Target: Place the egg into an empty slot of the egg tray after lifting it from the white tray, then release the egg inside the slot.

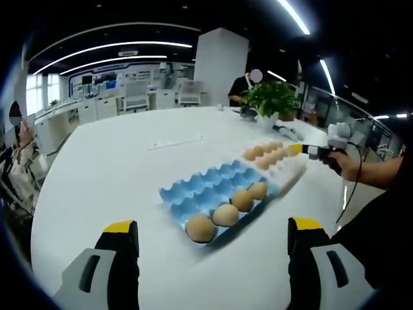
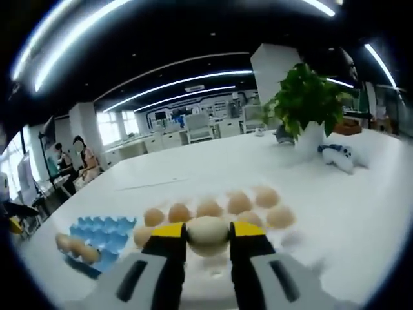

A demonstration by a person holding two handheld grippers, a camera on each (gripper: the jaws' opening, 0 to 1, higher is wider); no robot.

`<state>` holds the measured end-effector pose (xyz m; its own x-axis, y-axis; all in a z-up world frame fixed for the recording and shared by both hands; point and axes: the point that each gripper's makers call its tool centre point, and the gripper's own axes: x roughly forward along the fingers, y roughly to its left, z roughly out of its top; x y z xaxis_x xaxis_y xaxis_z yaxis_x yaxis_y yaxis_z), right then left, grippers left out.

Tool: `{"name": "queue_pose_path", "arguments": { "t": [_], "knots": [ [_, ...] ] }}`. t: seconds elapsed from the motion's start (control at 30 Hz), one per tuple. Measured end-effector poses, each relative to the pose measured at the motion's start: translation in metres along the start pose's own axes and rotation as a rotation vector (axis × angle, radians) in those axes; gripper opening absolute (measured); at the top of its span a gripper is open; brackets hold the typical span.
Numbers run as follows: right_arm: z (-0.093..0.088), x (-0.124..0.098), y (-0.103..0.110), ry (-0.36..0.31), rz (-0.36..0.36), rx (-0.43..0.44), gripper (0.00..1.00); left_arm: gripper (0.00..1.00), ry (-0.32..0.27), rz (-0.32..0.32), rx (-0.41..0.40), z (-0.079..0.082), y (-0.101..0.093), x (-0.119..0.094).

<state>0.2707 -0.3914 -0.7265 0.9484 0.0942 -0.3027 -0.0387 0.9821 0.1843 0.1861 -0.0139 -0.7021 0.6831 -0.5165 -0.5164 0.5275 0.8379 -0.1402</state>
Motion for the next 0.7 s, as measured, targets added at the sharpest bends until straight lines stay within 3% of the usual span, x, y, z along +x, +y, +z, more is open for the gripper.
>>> {"name": "queue_pose_path", "arguments": {
  "t": [0.5,0.7],
  "knots": [
    [-0.019,0.001,0.08,0.059,0.207,-0.002,0.26,0.96,0.0,0.006,-0.005,-0.002,0.002,-0.001],
    [-0.033,0.004,0.114,0.091,0.304,-0.056,0.26,0.97,-0.004,0.012,-0.006,-0.002,0.002,-0.003]
  ]
}}
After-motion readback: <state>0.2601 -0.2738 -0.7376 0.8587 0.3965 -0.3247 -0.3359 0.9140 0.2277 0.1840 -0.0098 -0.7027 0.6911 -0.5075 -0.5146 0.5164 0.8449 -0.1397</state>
